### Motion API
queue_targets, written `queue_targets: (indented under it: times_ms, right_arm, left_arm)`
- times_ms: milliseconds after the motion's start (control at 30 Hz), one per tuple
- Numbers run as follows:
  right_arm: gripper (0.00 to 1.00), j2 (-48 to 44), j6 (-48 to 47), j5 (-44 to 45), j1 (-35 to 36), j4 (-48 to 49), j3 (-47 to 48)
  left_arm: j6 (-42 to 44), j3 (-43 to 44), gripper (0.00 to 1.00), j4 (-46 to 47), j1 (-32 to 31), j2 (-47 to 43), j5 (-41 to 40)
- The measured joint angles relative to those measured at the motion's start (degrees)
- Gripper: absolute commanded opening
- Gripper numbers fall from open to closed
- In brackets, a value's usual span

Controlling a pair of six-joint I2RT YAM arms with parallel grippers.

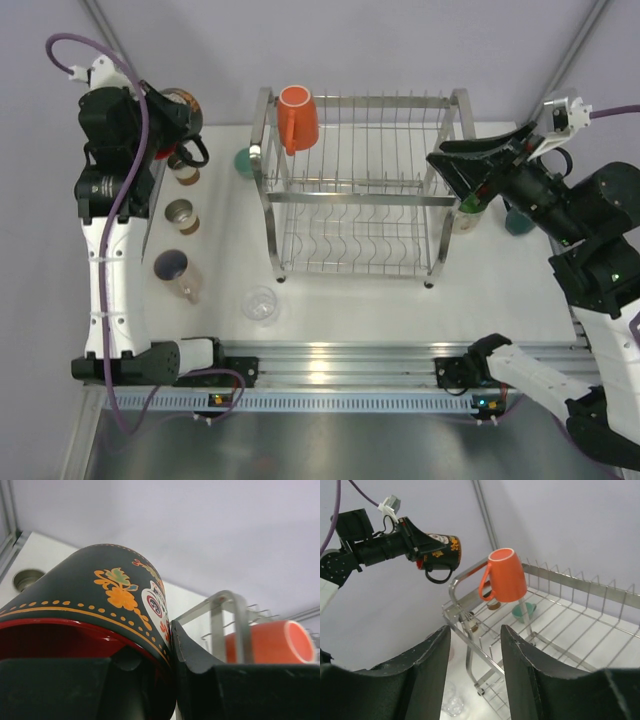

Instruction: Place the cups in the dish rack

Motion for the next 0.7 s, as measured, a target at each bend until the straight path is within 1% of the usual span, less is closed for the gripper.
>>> queue_targets:
  times_ms: [167,267,300,367,400,433,467,567,600,700]
  right_arm:
    - [0.49,1.99,2.82,-6.67,-0.02,1.92,2.45]
    - [0.55,4.17,5.64,-11.45,-0.02,5.29,2.86]
    - [0.60,5.35,6.62,-12.96,-0.02,6.27,3.43]
    - [0.66,8.00,8.98,-15.39,-0.02,7.98,4.85]
    - [0.71,9.55,10.36,-16.92,-0.02,9.18,5.77]
    - [0.74,11.13,11.78,-18.08,0.00,10.21,6.71]
    - [0.81,13.00,13.05,-19.19,0.00,11.04,7.76]
    - [0.87,17.33,15.82,-21.22,0.39,12.37,9.90]
    - [0.91,18.34,16.46,-21.66,0.44,12.41,10.43]
    - [0.93,21.35,18.16,-22.91,0.98,12.98,12.31]
  left_arm:
    - [-1.53,-0.42,0.00,6.14,0.00,-4.52,3.61]
    - [-2.86,-0.35,0.00,9.07,0.00,-6.27,5.22]
    - [-3.78,-0.33,0.00,10.43,0.00,-6.71,6.10]
    - [-6.12,-0.42,0.00,13.35,0.00,-7.06,8.28]
    - [-8.02,-0.68,0.00,15.78,0.07,-7.17,10.19]
    - [-9.92,-0.96,0.00,18.12,0.09,-7.15,11.93]
    - [-11.85,-1.29,0.00,20.63,0.09,-7.15,13.88]
    - [-17.94,-2.16,0.00,27.41,0.02,-7.15,19.76]
    - [-19.52,-2.38,0.00,29.31,-0.02,-7.17,21.24]
    - [-24.41,-2.93,0.00,35.78,-0.04,-7.28,25.09]
